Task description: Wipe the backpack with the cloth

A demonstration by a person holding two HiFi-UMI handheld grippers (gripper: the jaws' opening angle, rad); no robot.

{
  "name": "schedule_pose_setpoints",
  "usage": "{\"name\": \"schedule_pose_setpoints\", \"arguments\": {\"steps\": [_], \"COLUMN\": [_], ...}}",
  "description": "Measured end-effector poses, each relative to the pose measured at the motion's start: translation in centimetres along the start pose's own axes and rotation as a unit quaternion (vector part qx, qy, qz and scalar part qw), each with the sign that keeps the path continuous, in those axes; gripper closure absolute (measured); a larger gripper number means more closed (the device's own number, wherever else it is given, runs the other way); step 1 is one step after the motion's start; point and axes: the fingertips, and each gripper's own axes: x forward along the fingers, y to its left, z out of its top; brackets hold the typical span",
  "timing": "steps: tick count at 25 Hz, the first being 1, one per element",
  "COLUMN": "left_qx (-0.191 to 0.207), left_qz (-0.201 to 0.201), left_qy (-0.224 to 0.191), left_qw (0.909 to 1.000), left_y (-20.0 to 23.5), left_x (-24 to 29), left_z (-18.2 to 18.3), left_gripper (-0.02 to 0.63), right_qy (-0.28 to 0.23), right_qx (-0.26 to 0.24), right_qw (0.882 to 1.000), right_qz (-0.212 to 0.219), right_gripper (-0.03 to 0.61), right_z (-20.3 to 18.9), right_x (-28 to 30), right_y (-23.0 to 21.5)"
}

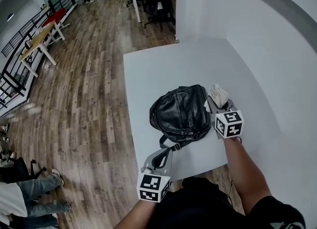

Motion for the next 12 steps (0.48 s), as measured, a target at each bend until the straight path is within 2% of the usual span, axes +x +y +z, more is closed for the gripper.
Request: {"name": "schedule_pose_setpoints", "arguments": {"steps": [3, 7, 12], "left_qx": [-0.012, -0.03, -0.042], "left_qz": [0.007, 0.022, 0.057], "left_qy": [-0.003, -0.004, -0.002], "left_qw": [0.9999, 0.9993, 0.9975], "left_y": [0.4, 1.3, 3.0], "left_x": [-0.2, -0.8, -2.2], "left_z": [-0.1, -0.2, -0.8], "left_gripper": [0.607, 0.607, 0.607], "right_qy": [-0.004, 0.017, 0.047], "right_qx": [0.024, 0.023, 0.025], "right_qw": [0.999, 0.996, 0.986], "right_qz": [0.031, 0.087, 0.157], "right_gripper": [0.48, 0.48, 0.48], "right_z": [-0.2, -1.6, -3.6], "right_x": [0.4, 2.0, 4.6], "right_y": [2.5, 7.3, 13.3]}}
